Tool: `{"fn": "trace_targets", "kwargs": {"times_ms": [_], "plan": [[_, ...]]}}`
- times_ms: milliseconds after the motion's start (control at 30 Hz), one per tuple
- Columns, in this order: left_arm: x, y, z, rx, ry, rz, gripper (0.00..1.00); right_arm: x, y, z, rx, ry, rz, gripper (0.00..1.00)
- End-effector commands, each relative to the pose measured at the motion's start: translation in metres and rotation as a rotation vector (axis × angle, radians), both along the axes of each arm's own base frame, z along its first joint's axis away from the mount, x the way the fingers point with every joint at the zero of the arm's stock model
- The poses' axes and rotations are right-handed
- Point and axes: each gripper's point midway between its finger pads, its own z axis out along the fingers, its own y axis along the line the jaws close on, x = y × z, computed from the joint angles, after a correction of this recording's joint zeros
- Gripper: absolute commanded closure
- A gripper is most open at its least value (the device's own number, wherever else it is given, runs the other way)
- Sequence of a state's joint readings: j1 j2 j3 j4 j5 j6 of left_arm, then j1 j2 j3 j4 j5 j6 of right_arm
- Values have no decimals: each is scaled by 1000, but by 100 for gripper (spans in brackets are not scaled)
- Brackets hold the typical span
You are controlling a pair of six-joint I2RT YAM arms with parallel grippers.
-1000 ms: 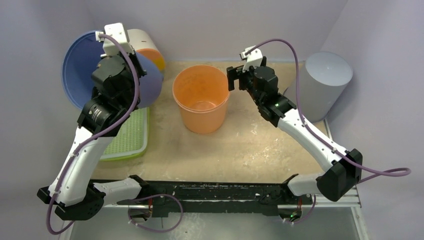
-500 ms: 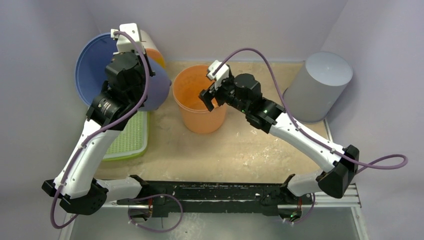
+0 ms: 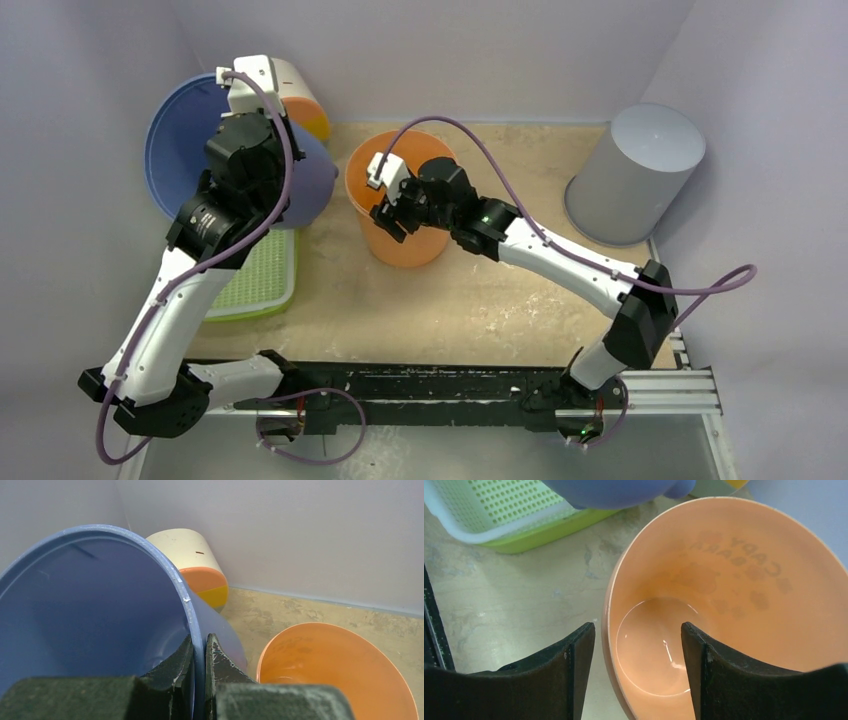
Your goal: Turn the large container upside down
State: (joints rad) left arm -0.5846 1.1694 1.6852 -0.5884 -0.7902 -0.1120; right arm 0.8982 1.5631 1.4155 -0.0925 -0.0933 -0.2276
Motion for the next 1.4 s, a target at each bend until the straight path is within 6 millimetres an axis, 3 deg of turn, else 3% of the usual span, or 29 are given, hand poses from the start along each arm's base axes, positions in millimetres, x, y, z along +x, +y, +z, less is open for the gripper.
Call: {"fn": "trace_targets", "kwargs": {"times_ms": [0, 133, 300, 600, 800, 833, 1000, 1167, 1300, 1367], "plan": [[-10, 10, 22, -43, -82, 18, 100, 5, 9, 29, 47, -57, 21, 34], [-13, 13, 19, -42, -79, 27, 100, 8, 19, 17, 31, -33, 41, 38], [-14, 15, 17, -37, -78, 31, 100, 14, 25, 5, 1, -11, 31, 60], [-21, 24, 22, -42, -88, 64, 100, 15, 26, -10, -23, 16, 32, 57], [-23, 30, 22, -33, -82, 96, 100, 17, 21, -7, -5, 37, -22, 100], [-23, 32, 22, -24, -79, 110, 100, 21, 18, -5, 2, 28, -50, 100], [-35, 51, 26, -11, -83, 191, 100, 31, 5, 44, 162, -19, -120, 100], [-46, 67, 24, -12, -85, 269, 100, 29, -4, 118, 449, -57, -132, 100], [-48, 69, 20, -9, -79, 279, 100, 11, -9, 172, 722, -61, -65, 100], [-51, 72, 21, -9, -80, 287, 100, 1, -10, 185, 824, -28, -9, 100]]}}
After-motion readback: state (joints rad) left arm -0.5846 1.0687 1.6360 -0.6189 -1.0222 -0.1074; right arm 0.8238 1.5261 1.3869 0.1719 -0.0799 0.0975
